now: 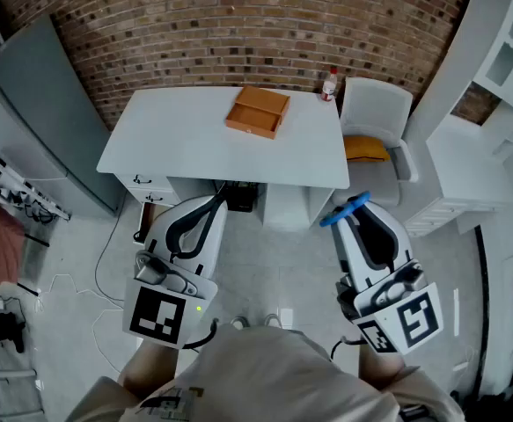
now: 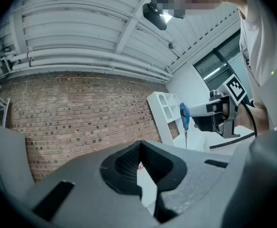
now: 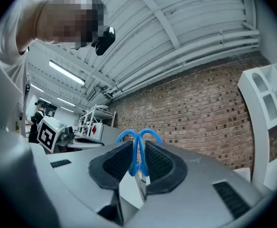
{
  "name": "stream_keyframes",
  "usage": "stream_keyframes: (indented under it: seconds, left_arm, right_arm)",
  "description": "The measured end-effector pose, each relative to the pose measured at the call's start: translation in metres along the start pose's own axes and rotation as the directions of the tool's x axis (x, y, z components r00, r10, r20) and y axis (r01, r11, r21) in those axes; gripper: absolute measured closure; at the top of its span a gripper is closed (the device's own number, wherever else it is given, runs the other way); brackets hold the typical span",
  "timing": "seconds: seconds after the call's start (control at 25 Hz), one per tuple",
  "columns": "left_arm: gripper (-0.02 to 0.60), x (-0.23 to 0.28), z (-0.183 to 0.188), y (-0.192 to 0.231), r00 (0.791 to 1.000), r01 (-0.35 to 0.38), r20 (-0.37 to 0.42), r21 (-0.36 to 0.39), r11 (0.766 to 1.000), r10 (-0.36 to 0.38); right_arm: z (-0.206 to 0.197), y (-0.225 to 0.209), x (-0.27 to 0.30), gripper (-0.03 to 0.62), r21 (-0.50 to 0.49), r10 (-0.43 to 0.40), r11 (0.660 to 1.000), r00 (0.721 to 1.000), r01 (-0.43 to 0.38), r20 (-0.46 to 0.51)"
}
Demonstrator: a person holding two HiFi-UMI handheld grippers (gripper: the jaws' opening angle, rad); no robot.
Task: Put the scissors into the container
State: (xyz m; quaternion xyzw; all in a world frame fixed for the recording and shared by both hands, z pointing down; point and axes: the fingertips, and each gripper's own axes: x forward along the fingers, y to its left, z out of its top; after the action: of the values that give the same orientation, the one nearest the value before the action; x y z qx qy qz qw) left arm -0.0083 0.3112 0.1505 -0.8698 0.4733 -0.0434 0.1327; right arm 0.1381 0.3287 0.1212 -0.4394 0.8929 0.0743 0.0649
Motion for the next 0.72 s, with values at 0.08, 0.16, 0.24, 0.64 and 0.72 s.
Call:
stream_keyframes:
  seconds: [0.08, 0.16, 0.24, 0.64, 0.72]
  left_arm:
    - [0.574, 0.003, 0.001, -0.004, 1.0, -0.001, -0.005, 0.001, 1.0, 0.001]
    - [0.574, 0.006, 0.001, -0.007, 1.0, -0.002, -0.012, 0.004, 1.0, 0.002]
    - [0.574, 0.007, 0.001, -0.01, 1.0, -0.005, -0.019, 0.007, 1.0, 0.005]
    - [0.574, 0.019, 0.001, -0.031, 0.998, -0.046, -0.034, -0.009, 0.999, 0.045]
    - [0.574, 0.023, 0.002, -0.037, 0.998, -0.048, -0.035, -0.007, 0.999, 0.048]
  right_arm:
    - [0.0, -0.005, -0.002, 0.513, 0.007, -0.006, 1.0, 1.0, 0.006, -0.001]
    - [0.001, -0.01, -0.005, 0.513, 0.019, -0.006, 1.0, 1.0, 0.005, 0.001]
    - [0.001, -0.014, -0.008, 0.513, 0.029, 0.0, 1.0, 1.0, 0.0, 0.003]
    - [-0.008, -0.038, -0.026, 0.513, 0.037, 0.031, 0.999, 0.999, -0.031, -0.016]
    - [-0.01, -0.043, -0.029, 0.513, 0.042, 0.038, 0.998, 0.999, -0.037, -0.022]
